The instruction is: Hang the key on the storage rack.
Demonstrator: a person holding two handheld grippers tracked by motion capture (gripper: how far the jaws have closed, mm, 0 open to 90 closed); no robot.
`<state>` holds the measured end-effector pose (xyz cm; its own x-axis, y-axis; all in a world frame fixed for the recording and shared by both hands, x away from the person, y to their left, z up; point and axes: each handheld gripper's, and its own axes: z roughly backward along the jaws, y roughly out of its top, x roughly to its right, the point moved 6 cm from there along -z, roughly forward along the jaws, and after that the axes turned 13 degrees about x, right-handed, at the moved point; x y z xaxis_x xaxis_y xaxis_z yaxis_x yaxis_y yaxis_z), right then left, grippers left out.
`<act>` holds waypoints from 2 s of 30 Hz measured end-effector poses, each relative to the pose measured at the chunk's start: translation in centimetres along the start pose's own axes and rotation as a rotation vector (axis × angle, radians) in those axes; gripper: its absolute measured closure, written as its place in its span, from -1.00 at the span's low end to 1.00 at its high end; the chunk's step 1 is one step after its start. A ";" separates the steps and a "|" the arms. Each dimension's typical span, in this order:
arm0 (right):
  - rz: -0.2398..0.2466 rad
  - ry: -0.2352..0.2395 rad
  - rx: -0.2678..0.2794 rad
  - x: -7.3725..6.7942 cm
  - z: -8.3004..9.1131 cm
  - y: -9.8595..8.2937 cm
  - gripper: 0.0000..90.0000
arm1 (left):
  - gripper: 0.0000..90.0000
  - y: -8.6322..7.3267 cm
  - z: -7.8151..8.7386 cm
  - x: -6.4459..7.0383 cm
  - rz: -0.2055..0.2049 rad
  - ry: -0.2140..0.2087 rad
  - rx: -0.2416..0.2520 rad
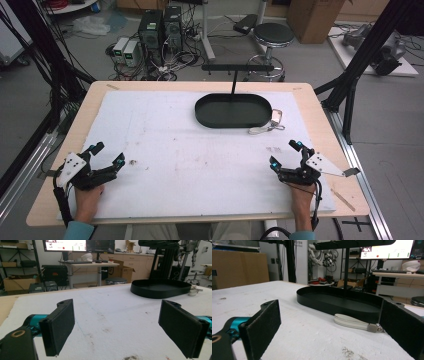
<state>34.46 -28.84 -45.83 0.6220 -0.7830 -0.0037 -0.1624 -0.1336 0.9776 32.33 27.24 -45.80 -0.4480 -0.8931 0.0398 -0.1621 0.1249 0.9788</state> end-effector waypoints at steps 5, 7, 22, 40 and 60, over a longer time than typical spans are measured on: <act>0.010 0.003 0.004 0.0 0.0 0.0 -0.92 | -0.69 0.0 0.0 0.1 -0.015 -0.001 0.003; 0.009 0.003 0.004 0.0 0.0 0.0 -0.92 | -0.69 0.0 0.0 0.1 -0.015 -0.003 0.006; 0.007 0.001 0.003 0.0 0.0 0.0 -0.92 | -0.69 0.0 0.0 0.0 -0.001 -0.001 0.005; 0.021 0.140 -0.176 2.1 -2.5 4.7 -0.92 | -0.69 0.0 0.0 0.0 -0.001 -0.002 0.000; 0.125 0.225 -0.453 6.2 -7.7 7.2 -0.92 | -0.69 0.0 0.0 -0.1 0.002 -0.003 0.000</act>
<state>43.06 -29.97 -37.17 0.7765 -0.6193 0.1157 0.0705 0.2679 0.9609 32.38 27.29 -45.78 -0.4508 -0.8917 0.0407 -0.1612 0.1262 0.9788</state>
